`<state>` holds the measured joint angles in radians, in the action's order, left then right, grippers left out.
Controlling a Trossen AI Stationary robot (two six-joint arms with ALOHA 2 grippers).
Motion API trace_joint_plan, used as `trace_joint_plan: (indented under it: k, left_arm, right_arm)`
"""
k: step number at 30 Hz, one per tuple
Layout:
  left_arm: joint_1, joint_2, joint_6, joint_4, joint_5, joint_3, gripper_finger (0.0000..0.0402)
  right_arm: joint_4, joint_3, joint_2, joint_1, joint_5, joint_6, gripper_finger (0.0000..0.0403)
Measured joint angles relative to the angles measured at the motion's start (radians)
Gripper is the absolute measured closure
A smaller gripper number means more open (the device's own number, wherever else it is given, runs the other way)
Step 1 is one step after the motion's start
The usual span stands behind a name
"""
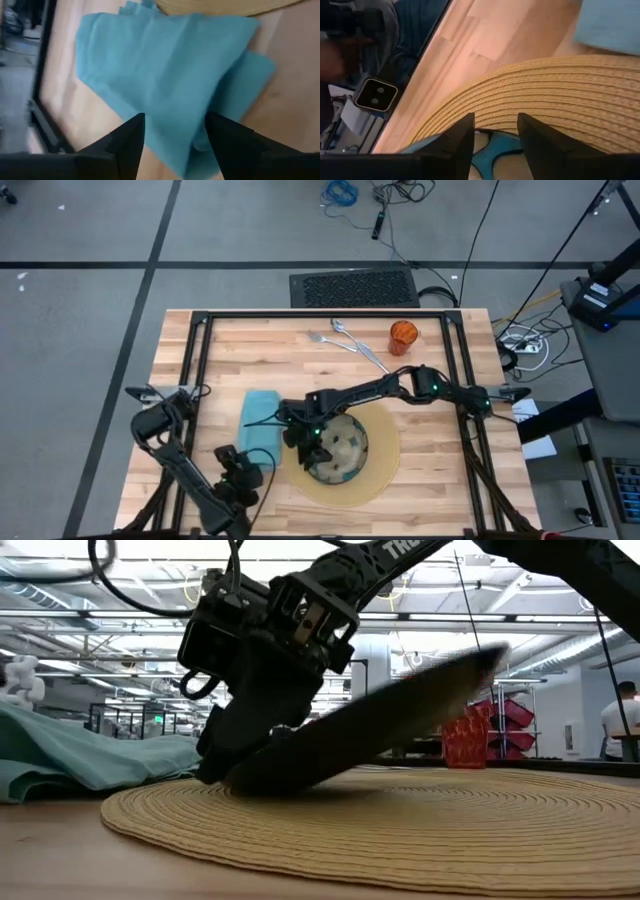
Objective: Set table place
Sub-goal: Put the blue napkin to the left of the brown mat
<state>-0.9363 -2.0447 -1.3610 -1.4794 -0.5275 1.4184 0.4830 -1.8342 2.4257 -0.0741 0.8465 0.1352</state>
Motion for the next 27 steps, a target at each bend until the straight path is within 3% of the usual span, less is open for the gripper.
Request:
trace_joint_plan:
  k: [9, 15, 27]
  left_arm:
    - [0.073, -0.051, 0.094, 0.024, 0.024, 0.023, 0.0205]
    - [0.063, -0.049, 0.095, 0.029, 0.083, 0.023, 0.0205]
    - [0.028, -0.049, 0.058, 0.027, 0.095, -0.033, 0.0205]
  right_arm:
    - [-0.043, -0.001, 0.001, -0.005, 0.078, 0.031, 0.0261]
    - [-0.072, 0.001, -0.015, -0.005, 0.066, 0.029, 0.0261]
    - [-0.147, 0.001, -0.145, -0.013, 0.072, 0.016, 0.0261]
